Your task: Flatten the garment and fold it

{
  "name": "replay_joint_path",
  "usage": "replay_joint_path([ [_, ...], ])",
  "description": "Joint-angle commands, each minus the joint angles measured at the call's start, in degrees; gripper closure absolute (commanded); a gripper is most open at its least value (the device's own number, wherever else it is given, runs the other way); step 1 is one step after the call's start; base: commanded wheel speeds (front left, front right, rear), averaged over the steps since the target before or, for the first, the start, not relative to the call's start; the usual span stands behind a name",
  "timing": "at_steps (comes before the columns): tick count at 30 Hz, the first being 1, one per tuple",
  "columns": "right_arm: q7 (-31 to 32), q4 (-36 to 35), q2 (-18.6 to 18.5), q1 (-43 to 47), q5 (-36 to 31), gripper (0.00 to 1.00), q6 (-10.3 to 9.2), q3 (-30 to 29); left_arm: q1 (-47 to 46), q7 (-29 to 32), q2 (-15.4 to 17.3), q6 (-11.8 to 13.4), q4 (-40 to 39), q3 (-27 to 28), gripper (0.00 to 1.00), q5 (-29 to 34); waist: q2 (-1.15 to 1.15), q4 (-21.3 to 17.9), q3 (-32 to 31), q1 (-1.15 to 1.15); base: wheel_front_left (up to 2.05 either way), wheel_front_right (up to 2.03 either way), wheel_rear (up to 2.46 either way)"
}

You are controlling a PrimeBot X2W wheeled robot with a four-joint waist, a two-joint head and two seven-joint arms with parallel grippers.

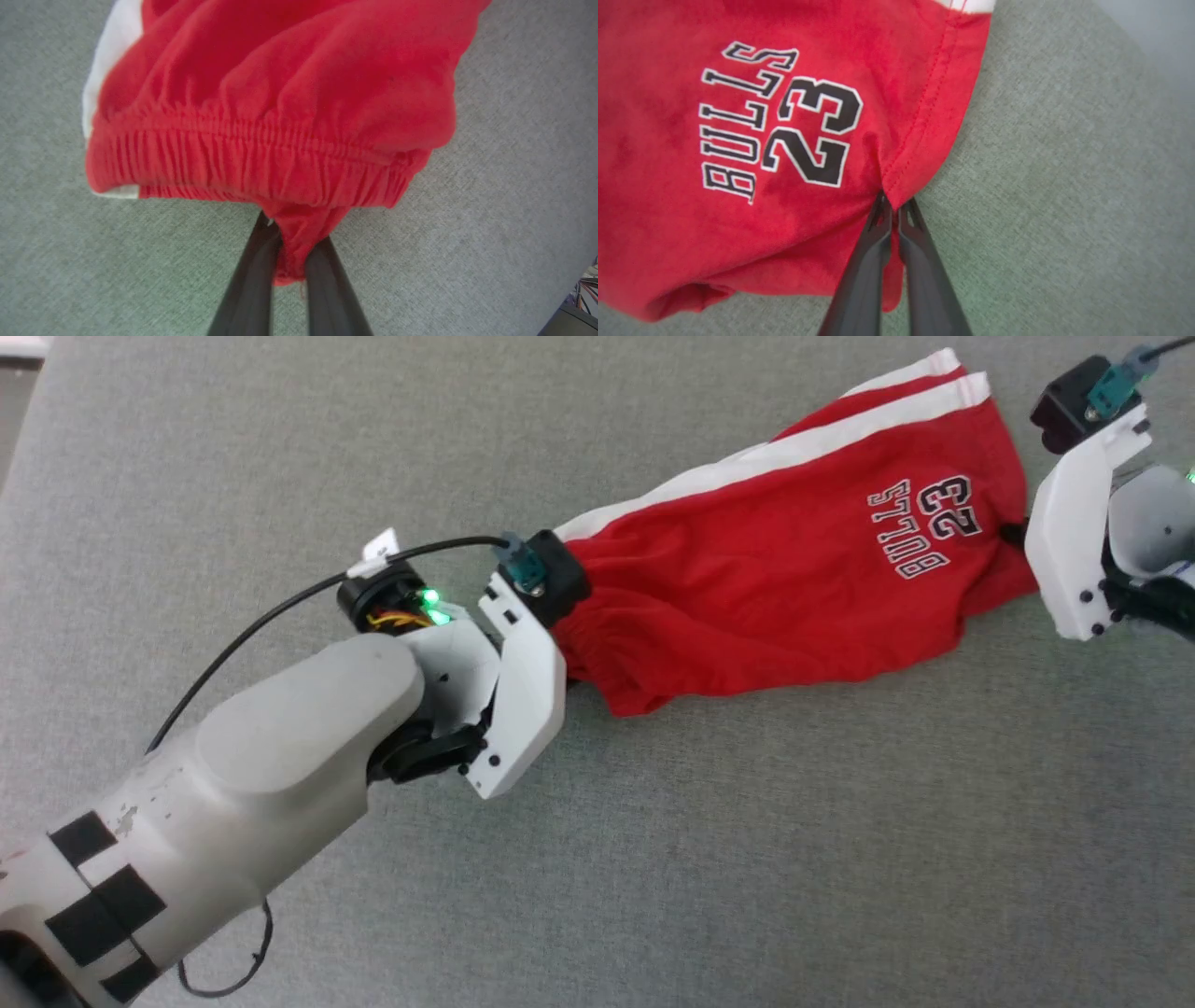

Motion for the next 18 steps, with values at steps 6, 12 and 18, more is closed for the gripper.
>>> replay_joint_path([
  [6, -8.4, -4.5, -2.0, 2.5, 1.9, 1.00, -0.12, 0.2, 2.7, -3.9, 1.6, -0.4, 1.2, -0.4, 1.00, -2.2, 0.00, -2.7, -6.0, -0.02, 0.00, 0.00, 0.00],
  [12, -13.2, -13.3, -8.4, 6.9, 2.8, 1.00, -0.12, 0.6, 5.6, -7.0, 4.3, -0.4, -0.9, -0.4, 1.00, -4.8, 0.00, -4.4, -11.2, -0.02, 0.00, 0.00, 0.00],
  [18, -16.5, -23.2, -15.7, 14.8, 3.2, 1.00, -0.12, 0.8, 10.7, -7.6, 7.8, -0.4, -5.4, -0.4, 1.00, -5.0, 0.00, -5.9, -14.7, -0.02, 0.00, 0.00, 0.00],
])
